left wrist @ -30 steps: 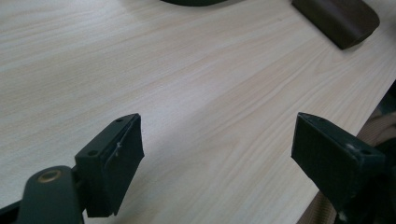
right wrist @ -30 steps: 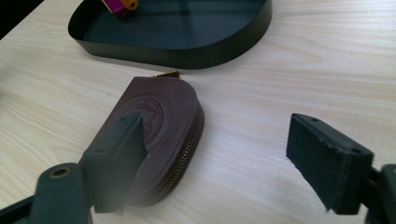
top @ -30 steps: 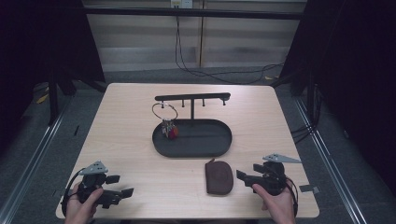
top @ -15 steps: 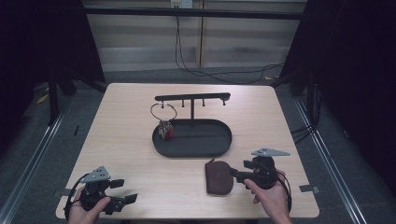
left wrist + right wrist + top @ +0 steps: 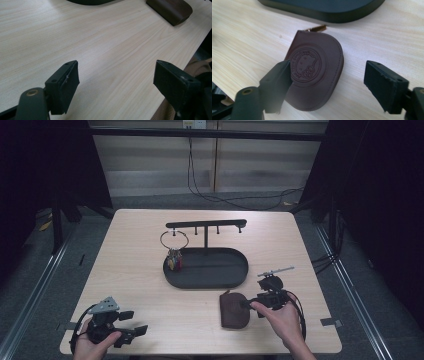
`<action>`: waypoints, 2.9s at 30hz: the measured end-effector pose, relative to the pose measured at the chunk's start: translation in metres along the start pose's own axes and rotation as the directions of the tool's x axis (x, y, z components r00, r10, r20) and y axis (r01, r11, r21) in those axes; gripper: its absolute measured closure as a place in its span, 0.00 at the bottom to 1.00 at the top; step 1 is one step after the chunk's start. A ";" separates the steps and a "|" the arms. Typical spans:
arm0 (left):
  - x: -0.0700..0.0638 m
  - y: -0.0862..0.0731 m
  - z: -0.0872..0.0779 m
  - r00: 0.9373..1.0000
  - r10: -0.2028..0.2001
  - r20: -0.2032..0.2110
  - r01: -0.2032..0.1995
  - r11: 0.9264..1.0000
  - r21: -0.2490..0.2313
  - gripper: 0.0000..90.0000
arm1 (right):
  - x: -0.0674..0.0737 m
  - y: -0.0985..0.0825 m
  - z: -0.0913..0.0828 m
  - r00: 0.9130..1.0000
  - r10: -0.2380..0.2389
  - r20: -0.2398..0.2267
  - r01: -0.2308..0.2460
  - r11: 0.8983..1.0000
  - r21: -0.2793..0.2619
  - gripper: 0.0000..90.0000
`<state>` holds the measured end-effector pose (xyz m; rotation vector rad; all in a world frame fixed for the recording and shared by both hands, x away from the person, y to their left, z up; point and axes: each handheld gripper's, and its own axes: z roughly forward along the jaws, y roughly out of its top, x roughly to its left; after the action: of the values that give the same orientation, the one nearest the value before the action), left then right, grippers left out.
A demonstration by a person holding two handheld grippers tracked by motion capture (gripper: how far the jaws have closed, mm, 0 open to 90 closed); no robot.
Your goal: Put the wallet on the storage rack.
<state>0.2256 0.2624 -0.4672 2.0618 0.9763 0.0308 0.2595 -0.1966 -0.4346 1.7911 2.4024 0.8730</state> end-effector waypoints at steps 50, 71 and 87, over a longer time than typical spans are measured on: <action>0.008 0.002 0.004 1.000 -0.014 -0.027 0.015 0.999 0.032 0.21 | -0.012 0.024 0.042 0.987 0.152 -0.056 -0.133 0.956 0.260 0.69; 0.010 0.003 0.004 0.999 -0.019 -0.027 0.019 0.999 0.029 0.21 | -0.006 0.032 0.031 0.989 0.134 -0.066 -0.118 0.971 0.209 0.84; 0.011 0.002 0.002 0.999 -0.049 0.000 0.049 0.999 0.022 0.21 | 0.010 0.045 0.018 0.996 0.076 -0.049 -0.065 0.977 0.201 0.91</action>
<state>0.2355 0.2675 -0.4708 2.0565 1.0309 -0.0063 0.3017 -0.1724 -0.4265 1.9559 2.5587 0.7198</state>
